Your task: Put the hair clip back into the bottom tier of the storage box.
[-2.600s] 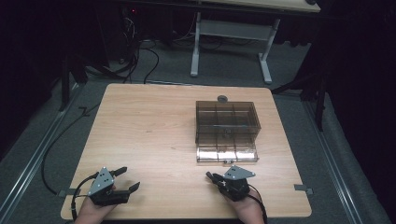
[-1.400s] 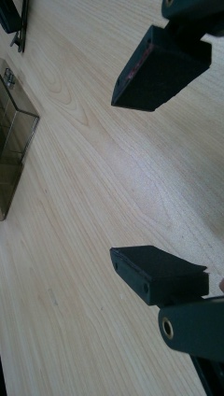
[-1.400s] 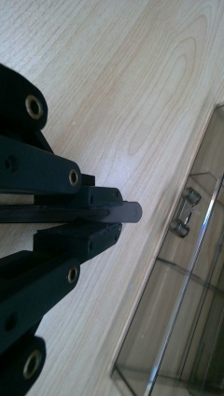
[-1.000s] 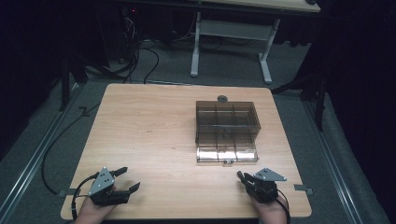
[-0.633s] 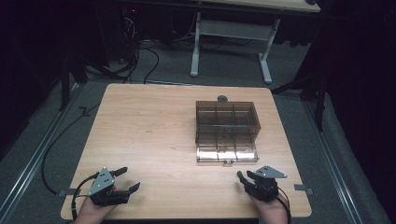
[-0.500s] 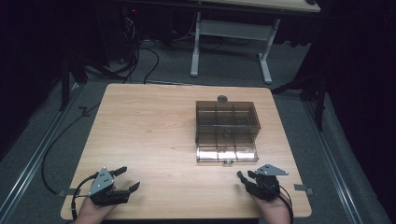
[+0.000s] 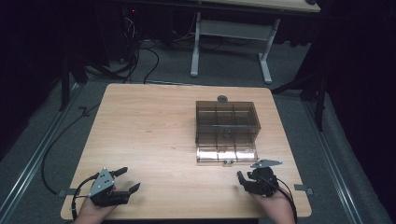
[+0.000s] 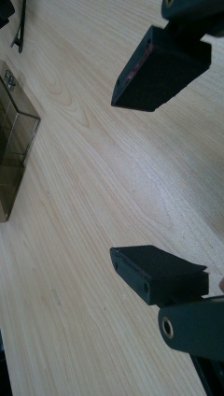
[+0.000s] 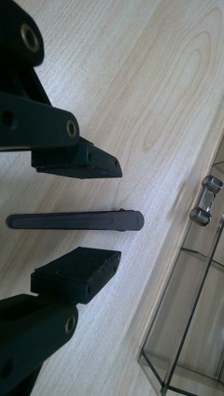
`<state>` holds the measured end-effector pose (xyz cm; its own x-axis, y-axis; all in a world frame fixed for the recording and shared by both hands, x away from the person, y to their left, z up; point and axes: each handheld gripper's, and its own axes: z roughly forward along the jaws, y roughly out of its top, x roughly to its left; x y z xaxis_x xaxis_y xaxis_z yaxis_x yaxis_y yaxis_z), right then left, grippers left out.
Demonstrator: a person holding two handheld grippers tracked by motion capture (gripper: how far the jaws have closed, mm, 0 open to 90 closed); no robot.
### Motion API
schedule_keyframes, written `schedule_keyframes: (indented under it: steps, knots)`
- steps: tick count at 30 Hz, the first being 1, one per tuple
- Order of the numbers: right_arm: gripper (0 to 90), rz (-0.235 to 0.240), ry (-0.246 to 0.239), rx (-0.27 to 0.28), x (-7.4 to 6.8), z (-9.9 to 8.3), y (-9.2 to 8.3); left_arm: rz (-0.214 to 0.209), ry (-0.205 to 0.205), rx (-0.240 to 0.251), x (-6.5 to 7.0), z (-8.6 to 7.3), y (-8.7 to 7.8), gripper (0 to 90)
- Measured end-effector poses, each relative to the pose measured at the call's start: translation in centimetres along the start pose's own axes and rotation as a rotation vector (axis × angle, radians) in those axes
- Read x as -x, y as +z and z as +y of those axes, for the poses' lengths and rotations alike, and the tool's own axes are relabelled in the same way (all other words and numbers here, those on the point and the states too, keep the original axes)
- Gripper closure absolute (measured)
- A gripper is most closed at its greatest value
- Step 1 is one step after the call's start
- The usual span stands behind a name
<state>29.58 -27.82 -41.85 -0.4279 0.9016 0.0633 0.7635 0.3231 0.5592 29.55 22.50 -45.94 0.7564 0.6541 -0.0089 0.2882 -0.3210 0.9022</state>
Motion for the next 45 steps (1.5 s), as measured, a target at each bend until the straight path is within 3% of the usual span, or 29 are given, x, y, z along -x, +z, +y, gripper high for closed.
schedule_keyframes:
  steps: [9,17,22,32,34,45]
  knots:
    - [53.7,-0.005,0.017,-0.080,0.6,1.0,-0.3,-0.007,0.008,-0.002,0.1,0.0,0.0,23.3]
    - [56.7,-0.003,-0.015,-0.124,0.4,1.1,-0.1,-0.009,0.010,-0.002,0.1,0.0,0.0,23.4]
    - [57.6,-0.006,-0.051,-0.180,0.1,1.4,0.2,-0.009,0.013,-0.003,0.1,0.0,0.0,23.3]
    - [58.5,0.005,-0.039,-0.259,0.4,1.7,0.5,-0.011,0.012,-0.003,0.1,0.0,0.0,23.3]
    - [59.1,0.004,-0.050,-0.289,0.5,1.9,0.7,-0.013,0.012,-0.004,0.1,0.0,0.0,23.3]
    - [60.1,0.013,-0.083,-0.346,0.4,2.9,1.0,-0.014,0.013,-0.004,0.1,0.0,0.0,23.3]
